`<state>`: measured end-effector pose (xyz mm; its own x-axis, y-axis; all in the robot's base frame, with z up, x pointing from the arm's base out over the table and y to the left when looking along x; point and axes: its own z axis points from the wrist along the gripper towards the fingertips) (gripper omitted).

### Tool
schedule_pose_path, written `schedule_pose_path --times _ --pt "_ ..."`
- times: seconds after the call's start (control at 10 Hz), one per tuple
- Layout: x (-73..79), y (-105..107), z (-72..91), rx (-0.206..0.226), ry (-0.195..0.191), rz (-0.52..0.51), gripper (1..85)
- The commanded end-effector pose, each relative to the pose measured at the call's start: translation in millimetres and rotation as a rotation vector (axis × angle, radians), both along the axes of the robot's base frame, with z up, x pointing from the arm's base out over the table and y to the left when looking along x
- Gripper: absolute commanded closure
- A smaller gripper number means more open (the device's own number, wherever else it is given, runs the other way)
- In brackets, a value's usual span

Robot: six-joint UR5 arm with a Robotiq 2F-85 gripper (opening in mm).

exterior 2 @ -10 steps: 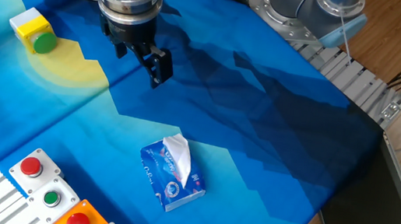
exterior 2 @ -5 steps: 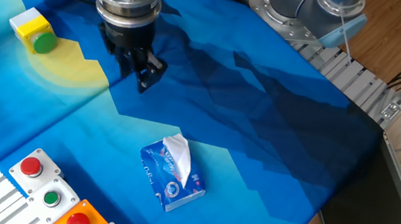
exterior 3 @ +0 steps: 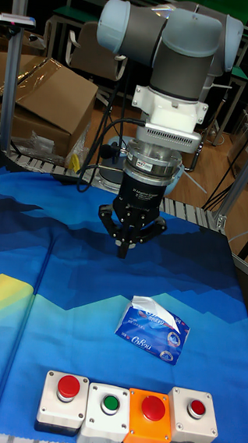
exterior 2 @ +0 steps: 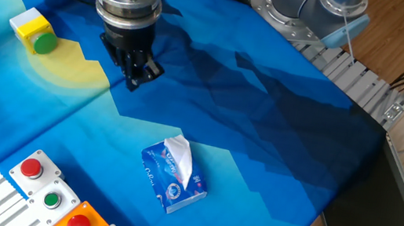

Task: Press the button horizontally

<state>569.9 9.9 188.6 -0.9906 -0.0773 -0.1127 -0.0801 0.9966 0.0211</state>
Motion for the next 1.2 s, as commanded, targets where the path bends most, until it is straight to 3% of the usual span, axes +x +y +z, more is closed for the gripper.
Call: schedule_pose_path --times 0.0,0.1,0.2,0.3,0.4,0.5,0.7,0.8,1.0,1.1 --pt "-7.1 -2.2 -2.8 -0.007 -0.011 0.164 84.7" --pt "-21.7 -6.4 -4.7 -0.015 0.027 0.257 84.7" --pt "-41.6 -16.9 -7.7 -0.048 0.1 0.372 84.7" --pt "-52.5 -30.0 -11.0 -0.09 0.14 0.519 84.7" --pt "-48.6 -45.6 -16.2 -0.149 0.134 0.662 84.7" --pt "-46.2 -49.4 -23.5 -0.162 0.121 0.746 84.7" --pt "-44.7 -49.2 -29.4 -0.16 0.091 0.841 84.7" --pt "-48.6 -49.1 -31.8 -0.156 0.106 0.916 84.7" --pt "-43.6 -46.7 -39.5 -0.158 0.077 0.964 84.7" --pt "-44.5 -50.1 -40.6 -0.167 0.082 0.962 84.7"
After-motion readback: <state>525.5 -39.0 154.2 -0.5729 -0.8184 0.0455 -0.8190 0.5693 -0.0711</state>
